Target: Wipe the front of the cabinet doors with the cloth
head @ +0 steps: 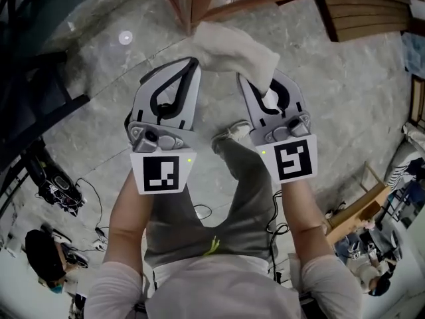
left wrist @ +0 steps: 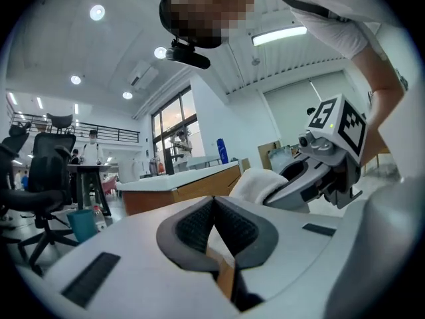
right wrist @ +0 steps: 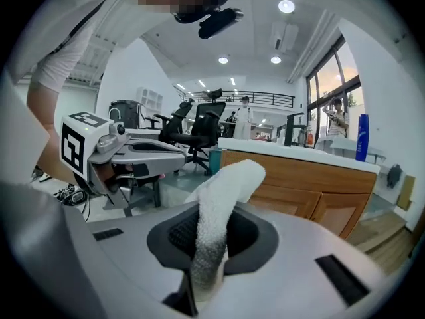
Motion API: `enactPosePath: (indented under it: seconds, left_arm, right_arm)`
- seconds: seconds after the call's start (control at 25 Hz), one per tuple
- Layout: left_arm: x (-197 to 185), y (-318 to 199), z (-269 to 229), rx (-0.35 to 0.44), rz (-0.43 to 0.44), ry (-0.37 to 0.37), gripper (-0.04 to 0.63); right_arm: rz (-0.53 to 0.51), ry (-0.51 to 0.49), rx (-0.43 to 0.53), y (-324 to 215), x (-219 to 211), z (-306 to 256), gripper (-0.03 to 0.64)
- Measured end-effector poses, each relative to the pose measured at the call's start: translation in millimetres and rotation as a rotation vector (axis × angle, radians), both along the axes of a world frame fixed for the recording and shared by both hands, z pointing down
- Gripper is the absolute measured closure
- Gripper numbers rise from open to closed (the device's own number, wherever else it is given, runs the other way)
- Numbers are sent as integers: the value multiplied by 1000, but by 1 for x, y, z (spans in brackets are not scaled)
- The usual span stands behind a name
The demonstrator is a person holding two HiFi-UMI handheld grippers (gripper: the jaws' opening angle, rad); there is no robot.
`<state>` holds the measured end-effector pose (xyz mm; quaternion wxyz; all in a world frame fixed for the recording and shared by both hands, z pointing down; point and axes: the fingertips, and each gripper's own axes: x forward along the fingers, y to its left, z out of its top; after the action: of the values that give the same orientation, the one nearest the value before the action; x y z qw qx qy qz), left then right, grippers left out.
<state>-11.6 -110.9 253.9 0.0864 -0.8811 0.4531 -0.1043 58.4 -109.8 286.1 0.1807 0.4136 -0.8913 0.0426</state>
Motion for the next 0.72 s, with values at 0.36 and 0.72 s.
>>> enactPosePath:
  seconds: [0.36,0.72]
  left_arm:
    - [39,-28,68,79,13,10,577]
    - [50,-49,103,199,41,-50,577]
  right_arm:
    - [-13,-57,53,-39,26,68,546]
    - [-47,-94,157,-61,24,98,546]
